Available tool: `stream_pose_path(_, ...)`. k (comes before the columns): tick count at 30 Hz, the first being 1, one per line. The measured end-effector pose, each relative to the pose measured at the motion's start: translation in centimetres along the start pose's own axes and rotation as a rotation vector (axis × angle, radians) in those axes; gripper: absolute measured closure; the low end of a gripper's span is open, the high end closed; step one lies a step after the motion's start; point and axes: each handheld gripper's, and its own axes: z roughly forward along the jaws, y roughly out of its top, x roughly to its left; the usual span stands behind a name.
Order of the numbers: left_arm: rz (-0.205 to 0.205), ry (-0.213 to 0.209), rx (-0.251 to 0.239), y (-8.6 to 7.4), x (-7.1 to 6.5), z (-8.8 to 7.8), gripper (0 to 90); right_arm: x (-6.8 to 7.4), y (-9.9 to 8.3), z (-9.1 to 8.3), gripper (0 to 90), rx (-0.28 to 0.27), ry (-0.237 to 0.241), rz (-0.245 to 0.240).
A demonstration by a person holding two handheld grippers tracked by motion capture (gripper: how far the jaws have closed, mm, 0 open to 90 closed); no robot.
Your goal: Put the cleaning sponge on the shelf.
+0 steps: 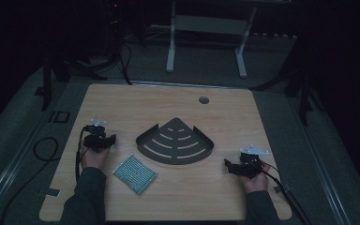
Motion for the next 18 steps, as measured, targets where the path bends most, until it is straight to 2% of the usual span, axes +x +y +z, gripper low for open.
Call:
stream_pose_path(4, 0.023, -0.016, -0.007, 0.0, -0.4, -0.7, 56.5, 0.0, 0.0, 0.0, 18.3, 0.0, 0.0, 0.0)
stream_pose_path(8, 0.04, -0.051, -0.009, -0.1, -0.8, -1.3, 58.0, 0.0, 0.0, 0.0, 18.3, 0.0, 0.0, 0.0)
stream_pose_path(18, 0.047, -0.154, -0.025, -1.0, -1.1, -3.4, 68.5, 0.0, 0.0, 0.0, 18.3, 0.0, -0.001, 0.0)
